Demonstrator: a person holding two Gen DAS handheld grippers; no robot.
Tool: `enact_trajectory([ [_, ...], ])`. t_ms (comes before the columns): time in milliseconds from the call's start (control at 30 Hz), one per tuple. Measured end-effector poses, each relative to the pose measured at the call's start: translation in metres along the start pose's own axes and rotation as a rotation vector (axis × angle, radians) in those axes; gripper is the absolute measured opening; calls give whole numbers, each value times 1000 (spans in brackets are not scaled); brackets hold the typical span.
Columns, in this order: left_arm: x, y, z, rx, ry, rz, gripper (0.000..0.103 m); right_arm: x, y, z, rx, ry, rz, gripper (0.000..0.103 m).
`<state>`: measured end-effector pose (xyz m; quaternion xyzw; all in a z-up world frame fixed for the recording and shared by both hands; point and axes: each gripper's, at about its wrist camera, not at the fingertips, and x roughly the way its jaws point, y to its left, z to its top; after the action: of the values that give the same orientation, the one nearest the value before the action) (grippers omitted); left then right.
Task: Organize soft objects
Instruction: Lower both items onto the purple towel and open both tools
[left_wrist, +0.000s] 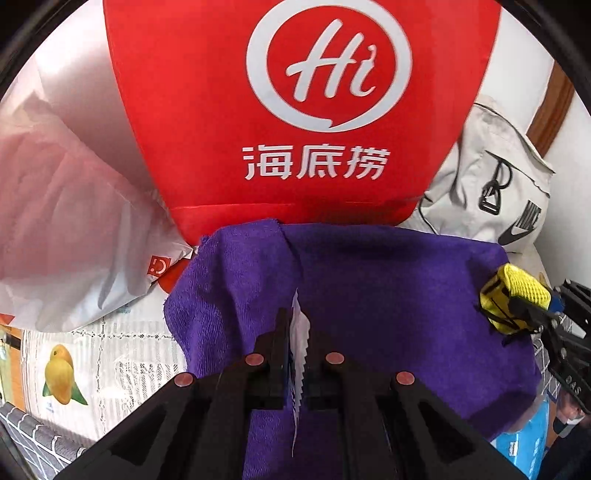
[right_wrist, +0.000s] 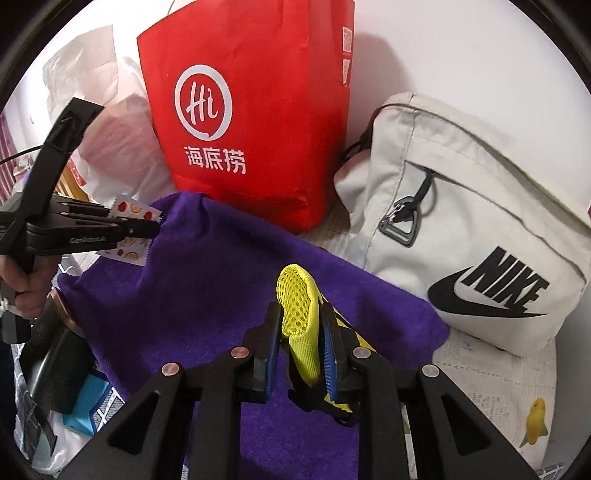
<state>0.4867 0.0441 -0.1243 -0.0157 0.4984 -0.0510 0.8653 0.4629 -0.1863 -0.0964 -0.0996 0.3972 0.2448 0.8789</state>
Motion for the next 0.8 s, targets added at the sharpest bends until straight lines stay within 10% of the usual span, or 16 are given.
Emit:
enact_trajectory([
  [100, 3, 1, 1, -11, 7, 0, 5, 7, 0, -2, -10, 40, 20, 44],
  [367, 16, -1, 9, -4, 27, -3, 5, 9, -1, -2, -23, 47, 28, 54],
  [633, 16, -6, 10, -3, 13, 9, 52, 10, -11, -3, -4, 62, 85, 64],
  [800, 4, -4, 8, -6, 7, 24, 60, 14, -9, -2, -9, 83, 128, 67],
])
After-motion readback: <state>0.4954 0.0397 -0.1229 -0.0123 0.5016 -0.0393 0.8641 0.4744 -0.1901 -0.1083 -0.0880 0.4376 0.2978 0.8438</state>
